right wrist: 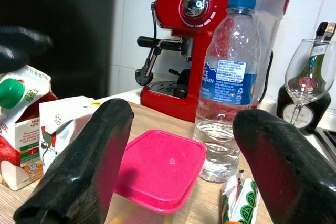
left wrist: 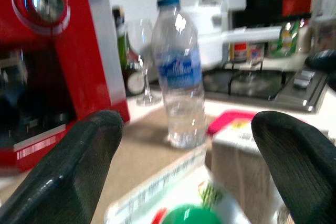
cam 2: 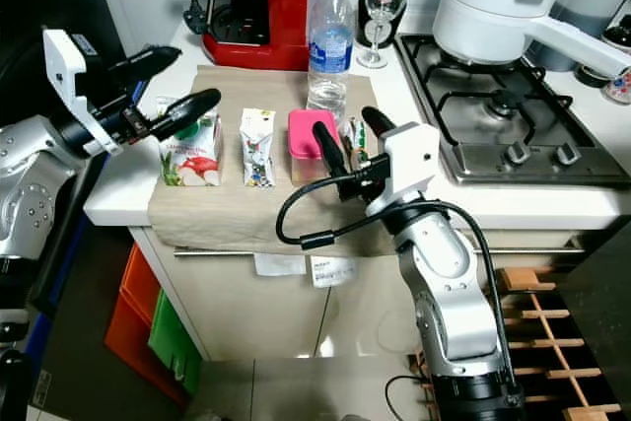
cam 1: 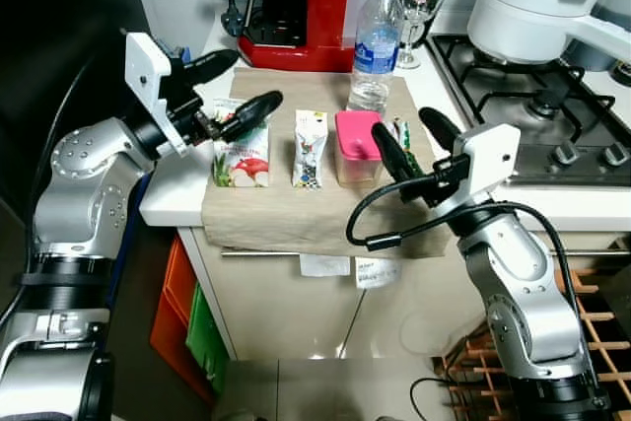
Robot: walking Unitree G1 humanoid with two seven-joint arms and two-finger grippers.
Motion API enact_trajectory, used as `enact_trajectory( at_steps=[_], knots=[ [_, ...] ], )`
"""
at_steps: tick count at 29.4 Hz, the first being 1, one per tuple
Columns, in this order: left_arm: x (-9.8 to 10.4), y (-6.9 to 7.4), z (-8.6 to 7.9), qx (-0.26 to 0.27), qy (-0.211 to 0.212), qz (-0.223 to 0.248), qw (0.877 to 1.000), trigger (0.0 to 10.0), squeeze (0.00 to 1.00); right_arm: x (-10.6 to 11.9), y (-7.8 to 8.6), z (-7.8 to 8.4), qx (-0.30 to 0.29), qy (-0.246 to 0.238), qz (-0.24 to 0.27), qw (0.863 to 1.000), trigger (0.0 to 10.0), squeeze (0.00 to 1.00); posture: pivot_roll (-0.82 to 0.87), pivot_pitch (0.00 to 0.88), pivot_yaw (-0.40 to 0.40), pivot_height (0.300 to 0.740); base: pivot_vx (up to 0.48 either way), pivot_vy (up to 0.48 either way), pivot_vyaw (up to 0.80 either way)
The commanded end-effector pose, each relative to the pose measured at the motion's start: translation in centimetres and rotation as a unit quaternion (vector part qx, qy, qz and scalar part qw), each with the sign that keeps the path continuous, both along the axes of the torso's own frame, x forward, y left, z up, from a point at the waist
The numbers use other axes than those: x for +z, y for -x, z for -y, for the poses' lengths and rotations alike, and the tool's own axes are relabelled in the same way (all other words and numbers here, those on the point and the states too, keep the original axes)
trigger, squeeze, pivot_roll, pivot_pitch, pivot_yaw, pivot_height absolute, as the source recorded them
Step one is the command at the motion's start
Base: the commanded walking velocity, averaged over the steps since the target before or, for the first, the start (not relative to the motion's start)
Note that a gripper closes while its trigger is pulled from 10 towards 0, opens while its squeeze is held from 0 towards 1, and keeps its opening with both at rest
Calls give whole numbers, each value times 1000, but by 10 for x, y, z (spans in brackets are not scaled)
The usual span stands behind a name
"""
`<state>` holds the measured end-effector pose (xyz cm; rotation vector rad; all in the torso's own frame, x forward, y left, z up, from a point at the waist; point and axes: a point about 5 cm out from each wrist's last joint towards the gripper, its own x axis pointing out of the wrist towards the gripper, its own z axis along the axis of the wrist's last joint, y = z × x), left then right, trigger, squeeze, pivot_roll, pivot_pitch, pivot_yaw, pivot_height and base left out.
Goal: Restocking fridge
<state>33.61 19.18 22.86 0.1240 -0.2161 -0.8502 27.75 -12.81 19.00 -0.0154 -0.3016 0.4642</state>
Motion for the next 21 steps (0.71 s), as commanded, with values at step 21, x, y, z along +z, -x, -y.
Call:
enact_trajectory(
  at_steps=[21],
  knots=[
    [-5, -12, 6, -19, -31, -49, 998, 10000, 0, 2, 5, 0, -13, -2, 10, 1000, 10000, 0, -90, 0, 23, 740, 0, 0, 0]
  ],
)
